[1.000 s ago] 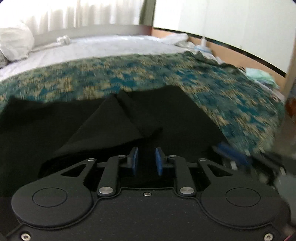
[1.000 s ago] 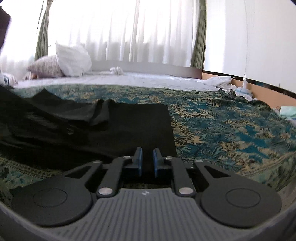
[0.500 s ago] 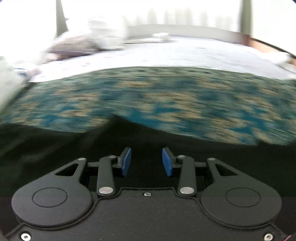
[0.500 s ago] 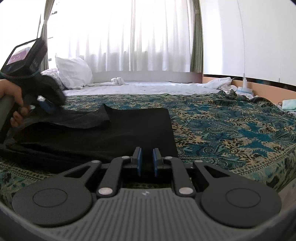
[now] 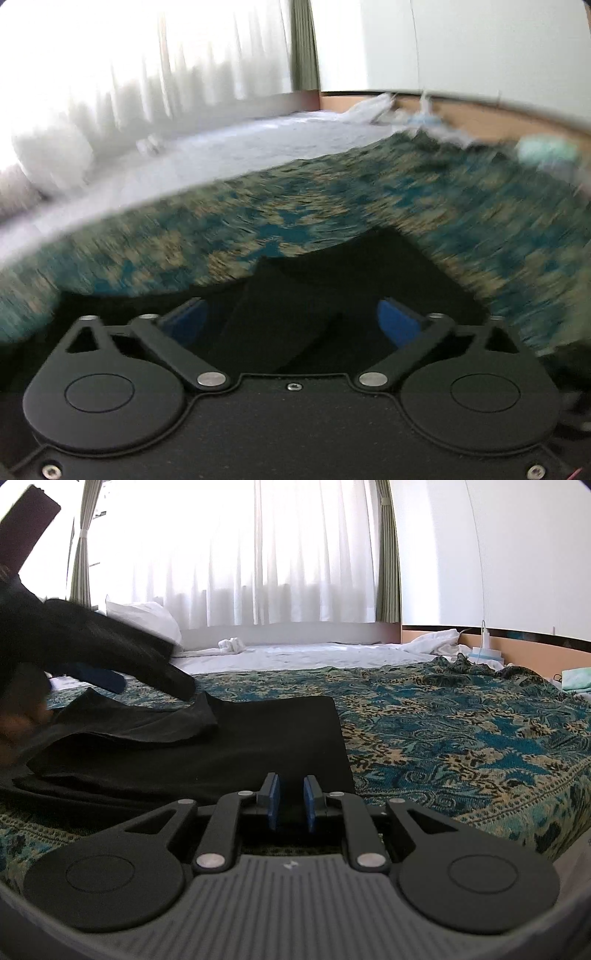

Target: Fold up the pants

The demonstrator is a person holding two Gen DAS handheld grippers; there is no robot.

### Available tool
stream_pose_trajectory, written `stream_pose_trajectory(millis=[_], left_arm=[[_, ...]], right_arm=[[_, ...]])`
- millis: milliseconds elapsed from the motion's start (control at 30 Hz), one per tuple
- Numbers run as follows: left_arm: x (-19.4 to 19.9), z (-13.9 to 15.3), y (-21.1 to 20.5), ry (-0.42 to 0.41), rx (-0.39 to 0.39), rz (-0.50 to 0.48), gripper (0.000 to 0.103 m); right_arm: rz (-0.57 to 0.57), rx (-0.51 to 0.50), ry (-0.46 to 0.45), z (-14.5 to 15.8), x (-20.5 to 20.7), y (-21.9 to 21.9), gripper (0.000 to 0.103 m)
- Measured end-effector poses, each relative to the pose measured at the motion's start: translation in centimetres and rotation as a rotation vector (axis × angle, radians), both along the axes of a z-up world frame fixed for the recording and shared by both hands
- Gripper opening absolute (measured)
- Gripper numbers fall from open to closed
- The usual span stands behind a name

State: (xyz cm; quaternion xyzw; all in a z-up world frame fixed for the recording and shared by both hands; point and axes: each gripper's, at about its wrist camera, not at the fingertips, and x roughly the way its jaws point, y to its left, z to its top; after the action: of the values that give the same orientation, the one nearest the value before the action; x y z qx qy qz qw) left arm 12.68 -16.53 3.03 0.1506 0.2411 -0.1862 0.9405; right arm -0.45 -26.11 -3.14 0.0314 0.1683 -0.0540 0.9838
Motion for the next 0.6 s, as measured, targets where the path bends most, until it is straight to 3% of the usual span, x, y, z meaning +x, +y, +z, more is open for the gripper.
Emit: stream_pose_trajectory(millis=[33, 100, 200, 267, 333, 367, 400, 433, 467, 600], left_arm=[[0.4, -0.6, -0.8, -0.022, 0.049, 0.042, 0.103], [1.8, -1.6, -1.9, 0.014, 0.089, 0.102, 0.103], [3.9, -2.4, -1.6, 0.159, -0.001, 0.117, 0.102], [4.7, -2.4, -0.6, 0.203, -0.08, 0.129, 0.078], [5.0, -1.7, 0.8, 0.172, -0.109, 0.203, 0.035], [5.3, -1.3, 1.3, 0.158, -0.114, 0.226, 0.028], [5.6, -0.8, 2.4, 0.144, -0.128, 0.251, 0.023], [5.9, -0.3, 3.1, 0.13, -0.138, 0.272, 0.021], [6.2, 0.1, 4.1, 0.107, -0.138, 0.304, 0.021], [8.9, 1.0, 7.3, 0.073, -0.087, 0.428, 0.022]], right_arm=[[0.0, 0.0, -0.001, 0.0, 0.0, 0.0, 0.036], [0.002, -0.003, -0.004, -0.1, 0.0, 0.1, 0.037], [0.002, -0.01, -0.008, -0.1, -0.1, 0.2, 0.037], [0.004, -0.011, -0.011, -0.1, -0.1, 0.2, 0.038], [0.007, -0.006, -0.019, -0.1, -0.3, 0.2, 0.041], [0.007, -0.001, -0.031, -0.1, -0.4, 0.2, 0.043], [0.007, 0.003, -0.051, 0.0, -0.7, 0.2, 0.052], [0.009, 0.003, -0.073, 0.1, -1.0, 0.4, 0.064], [0.016, -0.004, -0.1, 0.2, -1.4, 0.6, 0.068], [0.013, -0.028, -0.15, 0.5, -2.2, 1.0, 0.074]])
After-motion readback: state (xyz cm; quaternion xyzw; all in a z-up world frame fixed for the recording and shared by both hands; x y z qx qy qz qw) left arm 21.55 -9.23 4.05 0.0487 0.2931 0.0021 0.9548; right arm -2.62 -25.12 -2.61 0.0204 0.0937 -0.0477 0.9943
